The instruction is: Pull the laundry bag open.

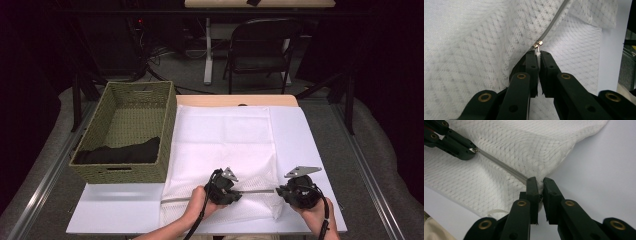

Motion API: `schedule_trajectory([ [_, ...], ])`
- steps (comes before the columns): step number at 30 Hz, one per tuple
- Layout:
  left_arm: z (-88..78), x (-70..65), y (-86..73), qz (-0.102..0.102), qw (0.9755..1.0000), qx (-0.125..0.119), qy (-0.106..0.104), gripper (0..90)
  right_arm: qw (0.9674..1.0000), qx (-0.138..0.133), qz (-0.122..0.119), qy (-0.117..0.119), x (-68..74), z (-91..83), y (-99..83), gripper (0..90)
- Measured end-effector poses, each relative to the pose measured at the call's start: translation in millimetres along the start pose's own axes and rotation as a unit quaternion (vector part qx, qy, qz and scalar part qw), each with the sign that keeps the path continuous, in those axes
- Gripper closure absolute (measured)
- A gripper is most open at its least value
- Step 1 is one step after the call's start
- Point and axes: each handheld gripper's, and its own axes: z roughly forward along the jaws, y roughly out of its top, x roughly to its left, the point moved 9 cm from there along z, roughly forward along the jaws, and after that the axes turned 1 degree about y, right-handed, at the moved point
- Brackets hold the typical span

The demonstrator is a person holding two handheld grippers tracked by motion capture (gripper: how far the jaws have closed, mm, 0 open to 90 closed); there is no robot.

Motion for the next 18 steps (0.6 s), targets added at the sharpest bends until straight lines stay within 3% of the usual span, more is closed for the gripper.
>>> schedule_trajectory([
  [18,-12.3,5.2,-14.3,-0.007,0.9999,0.003,0.006,85.6,1.0,0.007,0.003,-0.006,-2.0,1.4,-1.8,83.4],
])
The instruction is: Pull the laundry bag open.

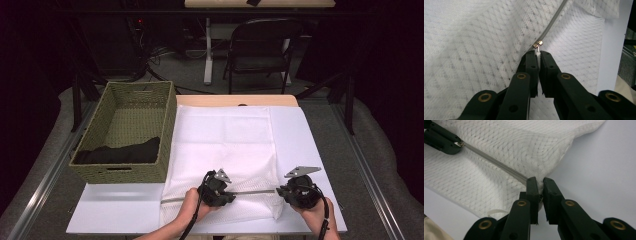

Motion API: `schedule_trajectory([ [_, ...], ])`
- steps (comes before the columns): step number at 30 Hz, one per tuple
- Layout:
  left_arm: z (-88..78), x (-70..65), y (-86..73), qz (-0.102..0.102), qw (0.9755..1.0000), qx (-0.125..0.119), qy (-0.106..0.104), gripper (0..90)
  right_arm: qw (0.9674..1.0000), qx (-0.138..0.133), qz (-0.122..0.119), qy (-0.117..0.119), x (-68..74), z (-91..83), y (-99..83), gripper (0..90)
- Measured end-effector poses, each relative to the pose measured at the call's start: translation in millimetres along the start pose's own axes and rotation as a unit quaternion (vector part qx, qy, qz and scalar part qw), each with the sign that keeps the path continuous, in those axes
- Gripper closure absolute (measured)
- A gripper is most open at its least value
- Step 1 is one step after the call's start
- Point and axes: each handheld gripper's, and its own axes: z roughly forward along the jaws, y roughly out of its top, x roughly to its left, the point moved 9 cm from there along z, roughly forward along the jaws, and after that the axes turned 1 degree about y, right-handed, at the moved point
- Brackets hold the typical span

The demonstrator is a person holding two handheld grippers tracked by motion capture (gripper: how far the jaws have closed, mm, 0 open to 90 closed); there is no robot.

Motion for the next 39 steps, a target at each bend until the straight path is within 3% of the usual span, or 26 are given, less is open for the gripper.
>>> schedule_trajectory([
  [29,-21.0,12.6,-22.3,-0.017,0.9998,0.005,0.007,85.6,1.0,0.006,-0.001,-0.005,-1.8,1.5,-1.8,83.6],
  [39,-24.2,12.1,-23.8,-0.012,0.9998,0.01,0.009,85.7,0.9999,0.009,-0.005,-0.005,-1.4,2.3,-2.5,83.6],
])
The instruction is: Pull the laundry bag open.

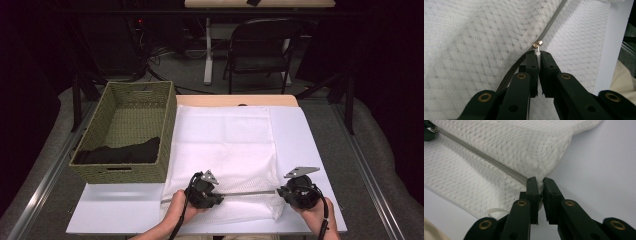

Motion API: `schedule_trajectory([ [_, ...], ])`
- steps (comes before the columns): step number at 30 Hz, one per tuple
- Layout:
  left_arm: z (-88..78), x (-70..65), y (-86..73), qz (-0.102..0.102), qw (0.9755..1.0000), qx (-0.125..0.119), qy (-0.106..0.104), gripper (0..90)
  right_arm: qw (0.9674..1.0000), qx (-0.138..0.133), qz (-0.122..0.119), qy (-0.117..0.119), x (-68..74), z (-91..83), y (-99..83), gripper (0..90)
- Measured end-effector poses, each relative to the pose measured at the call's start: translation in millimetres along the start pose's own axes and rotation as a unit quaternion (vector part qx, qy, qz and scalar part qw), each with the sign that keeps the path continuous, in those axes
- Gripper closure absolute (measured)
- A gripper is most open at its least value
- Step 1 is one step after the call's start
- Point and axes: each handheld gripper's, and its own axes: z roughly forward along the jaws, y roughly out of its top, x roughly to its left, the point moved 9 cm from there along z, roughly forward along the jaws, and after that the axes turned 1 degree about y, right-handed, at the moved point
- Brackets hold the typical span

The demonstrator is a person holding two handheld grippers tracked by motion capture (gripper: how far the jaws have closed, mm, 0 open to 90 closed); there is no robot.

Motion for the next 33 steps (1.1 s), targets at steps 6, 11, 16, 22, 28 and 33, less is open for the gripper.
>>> schedule_trajectory([
  [6,-4.0,4.8,-4.8,-0.006,1.0,0.0,0.006,85.6,1.0,0.0,0.001,-0.003,-1.3,0.3,-0.6,83.6],
  [11,-8.1,8.2,-8.1,-0.009,0.9999,0.002,0.009,85.6,1.0,0.002,0.0,-0.004,-1.7,0.3,-1.2,83.6],
  [16,-11.0,10.6,-11.1,-0.013,0.9999,0.004,0.009,85.6,1.0,0.003,0.0,-0.005,-2.1,0.5,-1.4,83.6],
  [22,-15.2,13.3,-15.3,-0.014,0.9998,0.006,0.012,85.6,1.0,0.004,0.0,-0.006,-2.0,0.4,-1.5,83.6],
  [28,-18.7,17.3,-19.7,-0.018,0.9997,0.008,0.017,85.7,1.0,0.005,0.0,-0.006,-2.5,0.5,-1.8,83.6],
  [33,-23.0,20.8,-24.6,-0.018,0.9995,0.013,0.02,85.6,1.0,0.005,0.0,-0.007,-2.7,0.5,-1.8,83.6],
])
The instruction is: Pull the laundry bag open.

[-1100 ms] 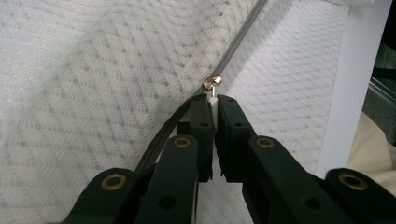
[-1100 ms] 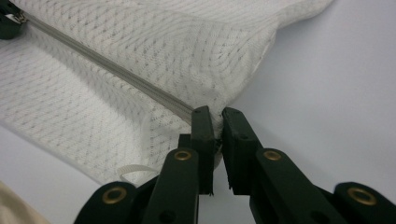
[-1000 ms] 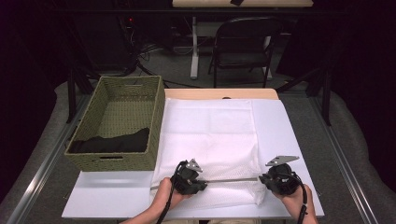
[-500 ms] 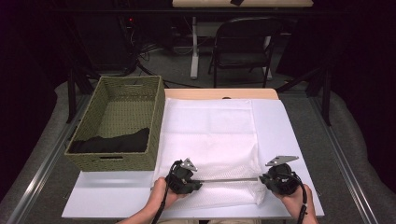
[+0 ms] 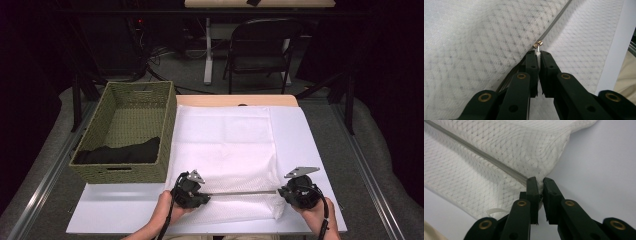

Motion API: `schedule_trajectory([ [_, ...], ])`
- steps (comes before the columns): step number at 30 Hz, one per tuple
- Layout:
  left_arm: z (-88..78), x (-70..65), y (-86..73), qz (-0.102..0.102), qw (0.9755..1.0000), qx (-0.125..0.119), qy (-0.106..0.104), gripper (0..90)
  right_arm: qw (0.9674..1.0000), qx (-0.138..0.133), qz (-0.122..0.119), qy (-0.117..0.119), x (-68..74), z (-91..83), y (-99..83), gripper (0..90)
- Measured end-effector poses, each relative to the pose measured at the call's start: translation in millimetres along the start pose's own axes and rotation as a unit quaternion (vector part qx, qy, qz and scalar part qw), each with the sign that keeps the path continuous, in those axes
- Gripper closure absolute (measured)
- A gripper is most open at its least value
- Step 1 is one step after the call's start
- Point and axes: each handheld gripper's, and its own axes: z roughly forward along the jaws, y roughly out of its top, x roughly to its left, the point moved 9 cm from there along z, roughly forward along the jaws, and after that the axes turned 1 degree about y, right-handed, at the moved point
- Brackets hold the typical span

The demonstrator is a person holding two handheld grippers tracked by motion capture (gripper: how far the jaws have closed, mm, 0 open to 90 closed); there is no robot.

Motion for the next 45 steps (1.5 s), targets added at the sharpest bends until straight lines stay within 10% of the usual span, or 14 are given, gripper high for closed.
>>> schedule_trajectory([
  [45,-23.9,19.3,-28.3,-0.016,0.9996,0.013,0.02,85.7,1.0,0.001,0.002,-0.008,-1.1,-0.8,-0.3,83.9],
])
